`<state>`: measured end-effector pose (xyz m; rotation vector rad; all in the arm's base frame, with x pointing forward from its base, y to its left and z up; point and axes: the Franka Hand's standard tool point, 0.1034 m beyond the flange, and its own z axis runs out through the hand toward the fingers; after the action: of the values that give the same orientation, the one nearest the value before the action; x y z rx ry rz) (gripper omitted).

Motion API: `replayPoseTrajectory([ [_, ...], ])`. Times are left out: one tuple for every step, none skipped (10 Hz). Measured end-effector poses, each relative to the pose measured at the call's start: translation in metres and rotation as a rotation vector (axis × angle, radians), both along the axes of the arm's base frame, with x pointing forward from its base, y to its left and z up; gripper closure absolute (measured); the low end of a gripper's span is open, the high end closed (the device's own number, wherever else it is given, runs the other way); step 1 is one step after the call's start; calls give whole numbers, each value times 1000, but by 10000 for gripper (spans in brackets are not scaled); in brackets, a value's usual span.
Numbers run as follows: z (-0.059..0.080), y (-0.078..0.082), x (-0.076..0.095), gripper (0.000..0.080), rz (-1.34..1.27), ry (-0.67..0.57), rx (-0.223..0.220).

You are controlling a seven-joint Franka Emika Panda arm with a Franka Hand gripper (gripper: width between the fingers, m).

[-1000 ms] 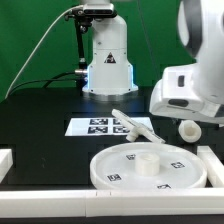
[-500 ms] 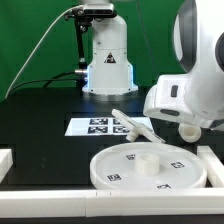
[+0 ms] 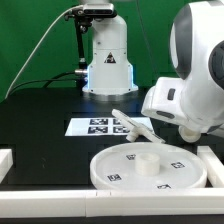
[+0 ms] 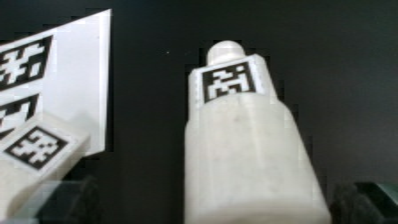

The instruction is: Assemble round table

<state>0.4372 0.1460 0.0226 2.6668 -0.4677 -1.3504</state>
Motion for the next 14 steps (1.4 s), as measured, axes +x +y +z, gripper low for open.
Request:
replayPoseTrajectory([
  [-5, 4, -4, 151, 4, 4, -1],
  [-7, 3, -5, 151, 3, 6, -2],
  [-7, 2, -4, 267, 1, 4, -2],
  [-8, 1, -4, 267, 0, 3, -2],
  [-8, 1, -4, 394, -1, 3, -2],
  [-8, 1, -3, 394, -2, 3, -2],
  [-8, 0, -3, 392, -3, 3, -2],
  [-7, -1, -3, 392, -5, 2, -2],
  [0, -2, 2, 392, -1, -13, 1],
  [22, -9, 13, 392, -6, -36, 23],
  [49, -19, 31, 392, 0, -112, 39],
  [75, -29, 44, 392, 30, -203, 46],
  [97, -36, 51, 390, 54, -276, 49],
  [114, -41, 57, 390, 84, -365, 38],
])
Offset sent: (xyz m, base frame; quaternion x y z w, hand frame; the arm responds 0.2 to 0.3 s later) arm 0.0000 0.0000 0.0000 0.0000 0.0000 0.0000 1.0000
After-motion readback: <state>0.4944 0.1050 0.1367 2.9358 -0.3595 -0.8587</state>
